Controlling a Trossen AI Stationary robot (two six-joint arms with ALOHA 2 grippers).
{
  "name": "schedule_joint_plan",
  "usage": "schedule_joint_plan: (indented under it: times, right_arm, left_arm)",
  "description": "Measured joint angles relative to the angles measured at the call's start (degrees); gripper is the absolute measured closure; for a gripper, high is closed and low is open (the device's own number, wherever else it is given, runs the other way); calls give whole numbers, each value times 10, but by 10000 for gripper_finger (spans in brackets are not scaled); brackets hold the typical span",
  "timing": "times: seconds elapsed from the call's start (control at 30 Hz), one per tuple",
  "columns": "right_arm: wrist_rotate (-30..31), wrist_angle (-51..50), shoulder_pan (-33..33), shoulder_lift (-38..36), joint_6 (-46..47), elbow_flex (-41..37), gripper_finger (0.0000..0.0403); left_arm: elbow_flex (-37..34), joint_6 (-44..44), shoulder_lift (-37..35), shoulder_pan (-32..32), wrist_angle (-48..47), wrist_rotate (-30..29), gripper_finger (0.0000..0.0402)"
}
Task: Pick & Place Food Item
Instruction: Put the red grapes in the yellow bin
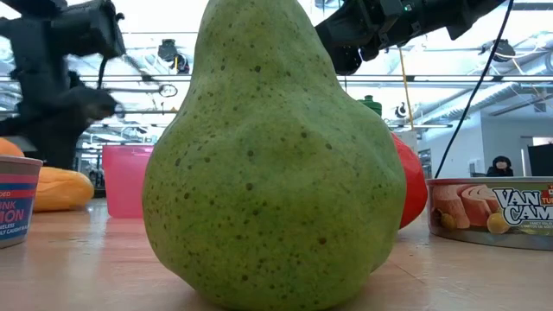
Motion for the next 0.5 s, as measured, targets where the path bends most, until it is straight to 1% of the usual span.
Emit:
schedule_joint_plan:
  times: [0.27, 0.5]
  right_arm:
    - [0, 0, 0, 0, 0, 0, 26]
    - [0, 0, 0, 0, 0, 0, 26]
  left_arm:
    - [132, 129, 0, 0, 2, -107, 396]
    - [250, 248, 0, 0, 2, -213, 396]
